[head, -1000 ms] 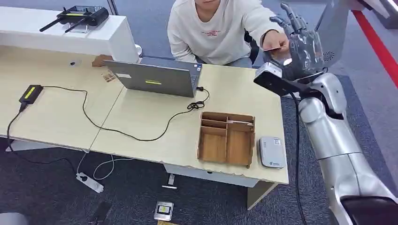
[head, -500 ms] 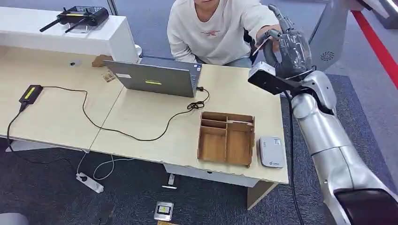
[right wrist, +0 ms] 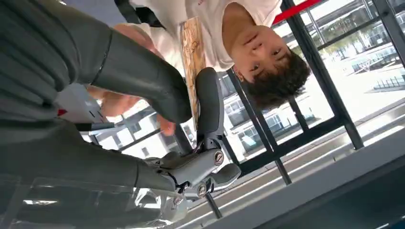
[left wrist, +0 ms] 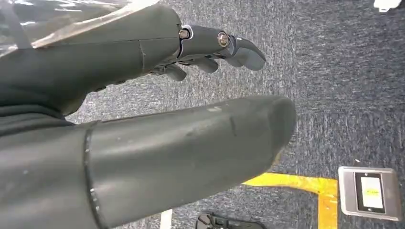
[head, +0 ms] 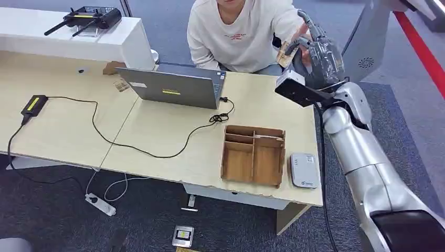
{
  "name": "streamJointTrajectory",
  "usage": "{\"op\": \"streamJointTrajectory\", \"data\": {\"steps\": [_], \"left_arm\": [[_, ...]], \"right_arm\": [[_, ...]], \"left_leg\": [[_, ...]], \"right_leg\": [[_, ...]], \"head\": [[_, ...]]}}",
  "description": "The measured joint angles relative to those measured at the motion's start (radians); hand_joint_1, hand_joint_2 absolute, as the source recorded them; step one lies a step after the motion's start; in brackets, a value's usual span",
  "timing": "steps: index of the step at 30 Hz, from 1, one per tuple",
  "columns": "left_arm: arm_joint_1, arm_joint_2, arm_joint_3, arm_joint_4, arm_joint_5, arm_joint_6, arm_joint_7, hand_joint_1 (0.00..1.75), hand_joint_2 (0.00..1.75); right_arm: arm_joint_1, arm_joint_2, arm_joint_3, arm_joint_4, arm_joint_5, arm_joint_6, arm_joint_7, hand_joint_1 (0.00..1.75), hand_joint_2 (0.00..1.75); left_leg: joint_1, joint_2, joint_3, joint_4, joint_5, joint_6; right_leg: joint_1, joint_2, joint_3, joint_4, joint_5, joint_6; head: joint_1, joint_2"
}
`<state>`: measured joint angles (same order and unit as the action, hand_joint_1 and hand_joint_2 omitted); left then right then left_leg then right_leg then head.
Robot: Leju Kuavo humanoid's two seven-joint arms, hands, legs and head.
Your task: Pass the card to the sensor for recognition and then transmit it.
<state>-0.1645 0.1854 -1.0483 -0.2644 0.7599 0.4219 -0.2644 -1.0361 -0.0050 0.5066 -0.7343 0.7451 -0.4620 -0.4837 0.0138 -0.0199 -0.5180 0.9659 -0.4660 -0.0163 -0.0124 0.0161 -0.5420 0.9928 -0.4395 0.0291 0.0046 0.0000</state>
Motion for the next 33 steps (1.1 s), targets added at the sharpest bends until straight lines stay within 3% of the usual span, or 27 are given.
{"op": "streamJointTrajectory", "data": {"steps": [4, 9, 12, 14, 16, 25, 33], "left_arm": [[0.001, -0.005, 0.001, 0.003, 0.009, 0.01, 0.0, 0.0, 0.0], [0.004, -0.015, 0.009, 0.008, 0.034, 0.024, 0.007, 0.0, 0.0], [0.003, -0.016, 0.017, 0.001, 0.062, -0.017, 0.116, 0.0, 0.0], [0.006, -0.007, 0.019, -0.032, 0.064, 0.019, 0.182, 0.0, 0.0], [0.006, 0.002, 0.022, -0.054, 0.063, 0.042, 0.198, 0.0, 0.0], [0.003, 0.003, 0.032, -0.065, 0.071, 0.023, 0.146, 0.0, 0.0], [-0.004, -0.002, 0.047, -0.056, 0.065, 0.023, 0.137, 0.0, 0.0]], "right_arm": [[0.0, -0.001, 0.0, -0.003, -0.054, 0.054, 0.005, 1.75, 1.75], [0.003, -0.036, -0.007, -0.051, -0.122, 0.17, 0.058, 1.75, 1.75], [0.03, -0.081, -0.013, -0.117, -0.137, 0.245, 0.135, 1.75, 1.75], [0.058, -0.115, -0.022, -0.173, -0.139, 0.29, 0.186, 1.75, 1.75], [0.094, -0.15, -0.031, -0.218, -0.135, 0.317, 0.209, 1.75, 1.75], [0.287, -0.265, -0.064, -0.395, -0.076, 0.39, 0.261, 1.75, 1.75], [0.402, -0.311, -0.086, -0.486, -0.056, 0.427, 0.273, 1.75, 1.75]], "left_leg": [[0.0, 0.0, 0.0, 0.0, 0.0, 0.0], [0.0, 0.0, 0.001, 0.001, 0.0, 0.0], [0.0, 0.0, 0.001, 0.002, 0.0, 0.0], [0.0, 0.0, 0.001, 0.002, 0.0, 0.0], [0.0, 0.0, 0.001, 0.002, -0.001, 0.001], [0.0, 0.0, 0.001, 0.001, -0.001, 0.001], [0.0, 0.0, 0.001, 0.001, -0.001, 0.001]], "right_leg": [[0.0, 0.0, 0.0, 0.0, 0.0, 0.0], [0.0, 0.0, 0.0, 0.0, 0.0, 0.0], [0.0, 0.0, 0.0, 0.0, 0.0, 0.0], [0.0, 0.0, 0.0, 0.0, 0.0, 0.0], [0.0, 0.0, 0.0, -0.001, 0.0, 0.0], [0.0, 0.0, 0.001, -0.001, 0.0, 0.0], [0.0, 0.0, 0.001, -0.001, 0.0, 0.0]], "head": [[0.0, 0.0], [0.0, 0.0], [0.0, 0.0], [0.0, 0.0], [0.0, 0.0], [0.0, 0.0], [0.0, 0.0]]}}
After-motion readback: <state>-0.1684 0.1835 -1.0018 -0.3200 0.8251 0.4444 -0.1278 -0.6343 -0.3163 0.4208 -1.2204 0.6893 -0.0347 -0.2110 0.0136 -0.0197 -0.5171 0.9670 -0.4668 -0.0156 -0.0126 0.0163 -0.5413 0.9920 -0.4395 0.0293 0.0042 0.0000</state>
